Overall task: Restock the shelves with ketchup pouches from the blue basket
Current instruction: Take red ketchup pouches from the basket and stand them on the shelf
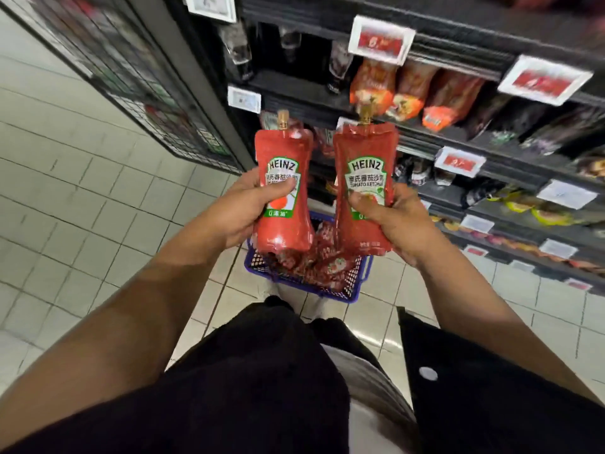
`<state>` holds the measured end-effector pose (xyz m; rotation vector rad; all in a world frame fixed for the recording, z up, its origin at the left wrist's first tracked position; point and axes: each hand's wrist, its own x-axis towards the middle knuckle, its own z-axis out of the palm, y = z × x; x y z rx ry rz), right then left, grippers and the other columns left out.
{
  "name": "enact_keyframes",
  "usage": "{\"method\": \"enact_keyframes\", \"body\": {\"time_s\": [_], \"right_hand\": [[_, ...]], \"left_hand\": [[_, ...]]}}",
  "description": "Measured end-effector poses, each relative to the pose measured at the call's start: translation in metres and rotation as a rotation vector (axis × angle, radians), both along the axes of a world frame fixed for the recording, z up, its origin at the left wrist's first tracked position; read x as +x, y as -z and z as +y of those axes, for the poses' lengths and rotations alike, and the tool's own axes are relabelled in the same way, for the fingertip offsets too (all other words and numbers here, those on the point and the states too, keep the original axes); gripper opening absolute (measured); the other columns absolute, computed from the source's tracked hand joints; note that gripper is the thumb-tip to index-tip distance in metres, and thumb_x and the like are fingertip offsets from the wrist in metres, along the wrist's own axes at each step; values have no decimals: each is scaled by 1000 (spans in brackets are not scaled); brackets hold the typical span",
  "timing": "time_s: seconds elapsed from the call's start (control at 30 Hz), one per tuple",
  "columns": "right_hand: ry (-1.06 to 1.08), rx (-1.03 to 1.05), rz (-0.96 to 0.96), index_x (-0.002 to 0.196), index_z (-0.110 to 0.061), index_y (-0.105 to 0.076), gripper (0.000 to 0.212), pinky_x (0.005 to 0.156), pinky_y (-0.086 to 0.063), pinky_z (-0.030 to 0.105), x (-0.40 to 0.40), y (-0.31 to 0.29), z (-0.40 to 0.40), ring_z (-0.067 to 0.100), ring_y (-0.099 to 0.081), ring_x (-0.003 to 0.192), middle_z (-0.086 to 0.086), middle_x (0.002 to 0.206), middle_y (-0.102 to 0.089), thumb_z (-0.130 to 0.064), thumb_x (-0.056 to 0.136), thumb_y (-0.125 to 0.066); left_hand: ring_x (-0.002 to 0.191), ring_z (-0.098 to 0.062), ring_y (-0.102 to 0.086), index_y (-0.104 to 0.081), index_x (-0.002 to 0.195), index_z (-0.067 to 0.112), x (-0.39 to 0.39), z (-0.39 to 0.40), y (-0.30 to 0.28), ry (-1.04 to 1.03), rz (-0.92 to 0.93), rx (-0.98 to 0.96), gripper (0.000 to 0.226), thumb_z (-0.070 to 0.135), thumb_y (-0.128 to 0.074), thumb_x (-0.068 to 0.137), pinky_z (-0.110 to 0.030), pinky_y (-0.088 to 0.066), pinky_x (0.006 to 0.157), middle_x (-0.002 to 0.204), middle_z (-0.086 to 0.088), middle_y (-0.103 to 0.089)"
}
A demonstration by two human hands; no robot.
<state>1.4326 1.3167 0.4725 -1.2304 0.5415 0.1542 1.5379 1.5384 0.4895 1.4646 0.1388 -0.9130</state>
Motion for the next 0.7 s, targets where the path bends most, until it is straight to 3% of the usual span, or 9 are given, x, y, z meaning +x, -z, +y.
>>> {"method": "enact_keyframes", "body": {"time_s": [0.1,0.27,0.4,0.5,0.7], "right_hand": [[12,0,-78,101,-19,-75,29,67,-60,31,15,-44,1,18,-75,80,6,97,-78,-33,77,-84],[11,-121,-180,101,-32,-76,26,68,-61,34,35,-117,6,25,-76,89,6,101,-78,-53,91,-64],[7,-268,-298,103,-27,-75,31,70,-61,32,52,-164,10,25,-76,89,5,99,-78,-52,95,-60],[31,-344,-382,105,-26,-74,33,74,-62,33,71,-192,14,24,-76,90,4,101,-78,-53,95,-58],[189,-361,-452,101,-23,-74,32,69,-57,28,124,-240,34,20,-75,83,7,96,-78,-51,89,-63]], "left_hand": [[98,-25,-72,-62,126,12,7,-5,-45,-11,-81,-73,45,24,-72,84,-40,-61,82,118,-13,-73],[98,-26,-73,-62,126,9,30,0,-111,13,-250,-137,33,21,-65,95,-38,-60,80,117,-15,-73],[99,-27,-74,-69,116,22,56,6,-153,65,-389,-188,24,30,-68,93,-38,-61,76,113,-10,-75],[100,-26,-74,-68,120,22,84,10,-176,108,-486,-278,27,32,-69,95,-33,-60,76,115,-11,-74],[90,-17,-74,-71,110,27,154,13,-219,165,-617,-356,23,36,-72,89,-26,-58,71,105,-6,-76]]}}
